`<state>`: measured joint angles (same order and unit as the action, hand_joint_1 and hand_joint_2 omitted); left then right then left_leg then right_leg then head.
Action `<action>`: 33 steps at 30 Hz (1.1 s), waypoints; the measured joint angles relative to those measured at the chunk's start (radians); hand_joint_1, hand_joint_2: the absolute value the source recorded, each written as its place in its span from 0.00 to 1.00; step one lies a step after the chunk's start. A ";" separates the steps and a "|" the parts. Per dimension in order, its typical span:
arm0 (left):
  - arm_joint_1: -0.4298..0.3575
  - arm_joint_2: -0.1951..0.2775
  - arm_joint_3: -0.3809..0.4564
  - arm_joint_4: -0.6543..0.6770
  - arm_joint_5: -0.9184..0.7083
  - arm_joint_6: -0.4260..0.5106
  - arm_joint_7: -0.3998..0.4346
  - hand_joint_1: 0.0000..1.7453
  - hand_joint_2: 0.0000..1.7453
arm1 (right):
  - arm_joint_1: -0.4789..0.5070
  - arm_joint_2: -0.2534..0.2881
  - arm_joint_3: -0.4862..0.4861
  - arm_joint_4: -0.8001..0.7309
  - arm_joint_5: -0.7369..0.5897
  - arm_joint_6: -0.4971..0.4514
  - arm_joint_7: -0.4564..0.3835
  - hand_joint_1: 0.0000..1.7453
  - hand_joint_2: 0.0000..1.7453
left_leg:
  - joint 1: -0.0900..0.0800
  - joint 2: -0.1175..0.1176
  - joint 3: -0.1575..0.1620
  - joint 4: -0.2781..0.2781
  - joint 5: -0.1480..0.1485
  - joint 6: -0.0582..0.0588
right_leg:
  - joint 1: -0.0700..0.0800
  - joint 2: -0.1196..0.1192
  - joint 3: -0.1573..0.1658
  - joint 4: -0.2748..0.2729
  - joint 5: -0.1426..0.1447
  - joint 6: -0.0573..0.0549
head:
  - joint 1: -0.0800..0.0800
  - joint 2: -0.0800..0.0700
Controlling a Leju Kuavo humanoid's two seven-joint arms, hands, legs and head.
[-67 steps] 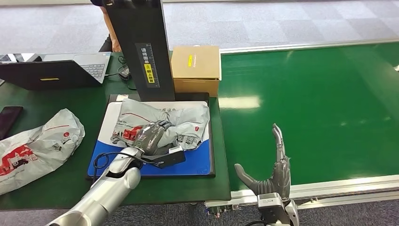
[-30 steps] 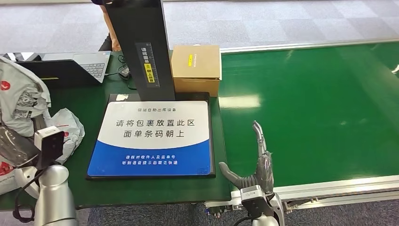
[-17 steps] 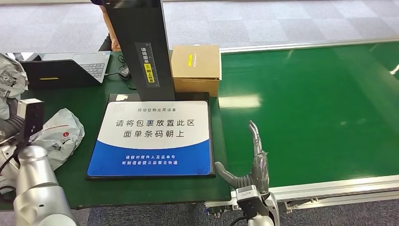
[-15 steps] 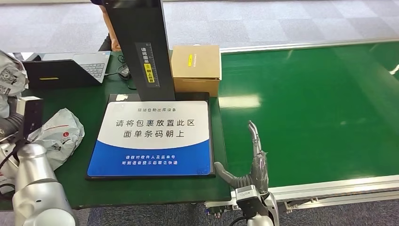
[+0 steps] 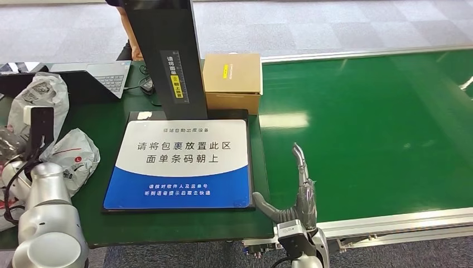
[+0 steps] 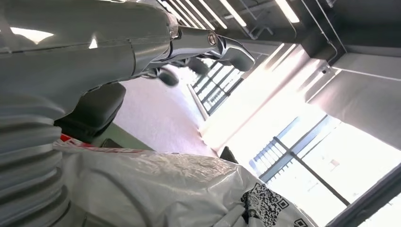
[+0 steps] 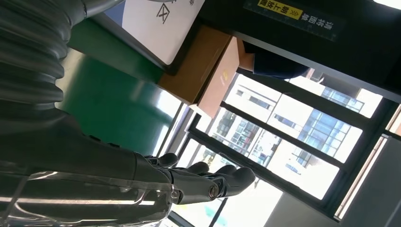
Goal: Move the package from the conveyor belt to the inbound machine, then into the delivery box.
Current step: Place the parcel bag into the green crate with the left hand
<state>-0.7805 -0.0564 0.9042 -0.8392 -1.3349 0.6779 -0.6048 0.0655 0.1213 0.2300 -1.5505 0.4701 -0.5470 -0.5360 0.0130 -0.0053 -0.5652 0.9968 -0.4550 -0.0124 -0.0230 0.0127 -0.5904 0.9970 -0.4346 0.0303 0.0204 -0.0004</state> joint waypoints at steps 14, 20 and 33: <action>0.078 -0.022 -0.298 0.014 0.588 -0.006 -0.083 0.00 1.00 | 0.031 0.000 0.000 -0.022 0.025 -0.018 0.016 0.00 1.00 | 0.000 0.000 -0.001 0.000 0.000 0.000 | 0.000 0.000 0.000 0.000 0.000 0.000 | 0.000 0.000; 0.211 -0.022 -0.655 -0.148 0.872 -0.060 -0.031 0.00 1.00 | 0.046 0.000 -0.003 -0.036 0.036 -0.022 0.023 0.00 1.00 | 0.000 0.000 -0.001 0.000 0.000 0.000 | 0.000 -0.001 0.000 0.000 0.000 0.000 | 0.000 0.000; 0.527 -0.021 -1.041 -0.506 1.092 -0.374 -0.031 0.00 1.00 | 0.084 -0.002 -0.011 -0.058 0.034 -0.007 0.026 0.00 1.00 | -0.001 0.000 -0.001 0.000 -0.002 0.000 | 0.000 0.000 0.000 -0.001 -0.001 0.000 | 0.000 0.000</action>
<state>-0.2537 -0.0772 -0.1371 -1.3452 -0.2432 0.3034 -0.6357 0.1491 0.1188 0.2186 -1.6087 0.5043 -0.5541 -0.5103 0.0125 -0.0053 -0.5660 0.9967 -0.4567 -0.0124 -0.0234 0.0123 -0.5908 0.9961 -0.4355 0.0305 0.0204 -0.0004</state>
